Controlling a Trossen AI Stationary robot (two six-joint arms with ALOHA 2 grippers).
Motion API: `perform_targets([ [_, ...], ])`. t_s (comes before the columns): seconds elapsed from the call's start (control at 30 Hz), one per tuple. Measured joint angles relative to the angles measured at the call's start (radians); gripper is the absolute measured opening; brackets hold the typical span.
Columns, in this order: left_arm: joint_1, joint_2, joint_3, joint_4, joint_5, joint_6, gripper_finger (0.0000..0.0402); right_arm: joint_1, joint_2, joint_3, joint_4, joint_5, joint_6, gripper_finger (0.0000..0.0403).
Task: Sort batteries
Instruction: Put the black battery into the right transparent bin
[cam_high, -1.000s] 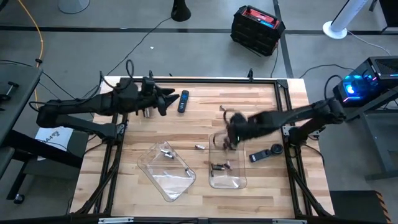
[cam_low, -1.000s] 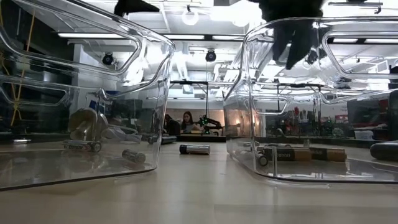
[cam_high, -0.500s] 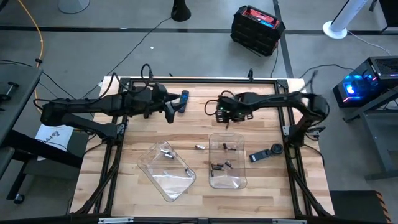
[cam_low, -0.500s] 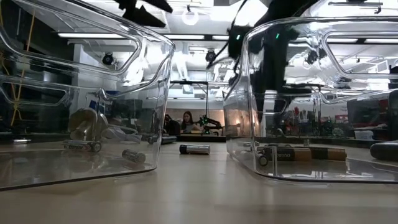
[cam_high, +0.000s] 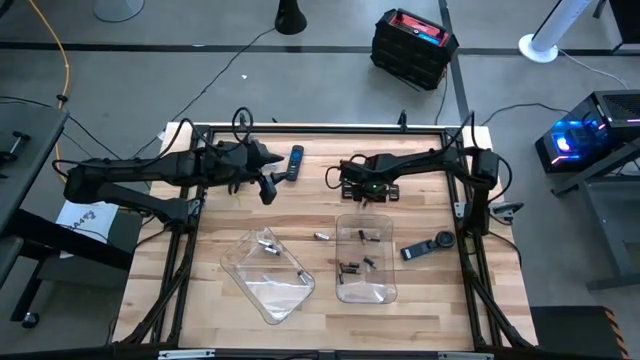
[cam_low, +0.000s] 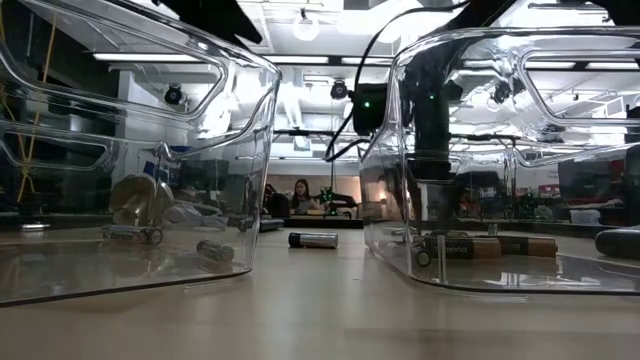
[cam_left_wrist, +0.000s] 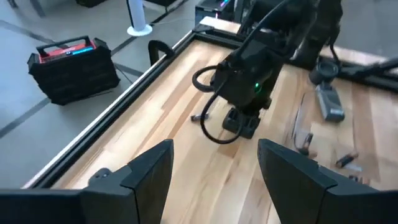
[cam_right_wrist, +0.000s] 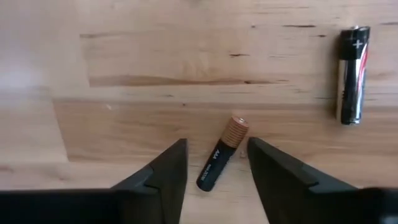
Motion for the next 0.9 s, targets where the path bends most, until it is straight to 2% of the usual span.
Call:
perform_targets([
  [0.1,0.000,-0.020,0.000,-0.030,0.000,0.043,0.0225,0.016,0.006,0.000,-0.030,0.012,-0.040,0.0131],
  [0.2,0.000,-0.060,0.000,-0.053,-0.028,0.080,0.0225,0.030,0.006,0.000,-0.074,0.030,-0.073,0.0048],
  [0.27,0.004,-0.091,0.000,-0.054,-0.059,0.102,0.0225,0.032,-0.010,-0.001,-0.092,0.032,-0.122,0.0018],
  [0.37,0.021,-0.143,0.000,-0.058,-0.084,0.131,0.0225,0.027,-0.055,-0.012,-0.154,0.035,-0.135,0.0020],
  [0.6,0.084,-0.216,0.000,-0.064,-0.102,0.157,0.0225,0.040,-0.296,-0.010,-0.174,0.213,-0.156,0.0008],
  [0.73,0.105,-0.218,0.000,-0.073,-0.103,0.122,0.0225,0.138,-0.439,-0.007,-0.104,0.257,-0.178,0.0005],
  [0.9,0.109,-0.209,0.000,-0.081,-0.103,0.059,0.0225,0.338,-0.505,-0.006,0.098,0.250,-0.234,0.0006],
])
